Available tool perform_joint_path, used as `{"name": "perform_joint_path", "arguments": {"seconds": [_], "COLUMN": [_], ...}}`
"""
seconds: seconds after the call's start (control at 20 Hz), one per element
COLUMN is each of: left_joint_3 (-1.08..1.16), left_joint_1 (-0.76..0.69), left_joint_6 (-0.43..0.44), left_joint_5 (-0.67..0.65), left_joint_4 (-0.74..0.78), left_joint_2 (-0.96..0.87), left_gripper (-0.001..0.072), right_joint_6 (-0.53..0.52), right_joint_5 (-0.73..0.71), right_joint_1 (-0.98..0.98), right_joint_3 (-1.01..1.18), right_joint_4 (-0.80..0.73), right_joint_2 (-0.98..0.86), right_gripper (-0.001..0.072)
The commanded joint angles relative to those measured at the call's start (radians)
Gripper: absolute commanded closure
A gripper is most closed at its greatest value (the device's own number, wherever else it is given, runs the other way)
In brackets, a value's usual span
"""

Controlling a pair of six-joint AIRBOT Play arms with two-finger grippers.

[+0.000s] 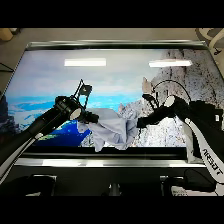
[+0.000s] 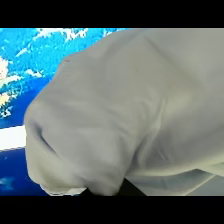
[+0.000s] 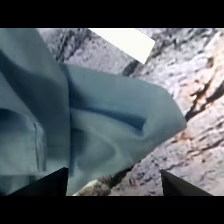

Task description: Fold the shirts.

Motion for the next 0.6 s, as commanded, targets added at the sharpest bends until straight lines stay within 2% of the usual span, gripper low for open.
{"name": "perform_joint_path", "arguments": {"seconds": [0.0,0.1,0.15,0.2,0.25,0.3,0.45,0.55], "left_joint_3": [0.000,0.000,0.000,0.000,0.000,0.001,0.046,0.148], "left_joint_1": [0.000,0.000,0.000,0.000,0.001,0.001,0.005,0.005], "left_joint_6": [0.001,0.000,0.001,0.001,0.001,0.011,0.071,0.099], "left_joint_5": [0.019,0.031,0.034,0.035,0.035,0.034,-0.005,-0.084], "left_joint_4": [0.000,0.000,0.000,0.000,0.000,0.001,0.075,0.235], "left_joint_2": [0.001,0.001,0.001,0.001,0.001,0.002,0.053,0.136], "left_gripper": [0.0682,0.0682,0.0682,0.0682,0.0682,0.0682,0.0682,0.0682], "right_joint_6": [0.082,0.090,0.090,0.090,0.087,0.062,-0.137,-0.142], "right_joint_5": [-0.138,-0.156,-0.155,-0.151,-0.139,-0.121,-0.056,-0.035], "right_joint_1": [0.001,0.001,0.001,0.001,0.001,0.000,-0.001,-0.002], "right_joint_3": [-0.003,-0.003,-0.003,-0.003,-0.003,-0.001,0.077,0.189], "right_joint_4": [0.083,0.131,0.153,0.157,0.154,0.154,0.077,-0.090], "right_joint_2": [-0.025,-0.029,-0.033,-0.037,-0.038,-0.034,0.062,0.207], "right_gripper": [0.0221,0.0245,0.0400,0.0516,0.0701,0.0697,0.0700,0.0700]}}
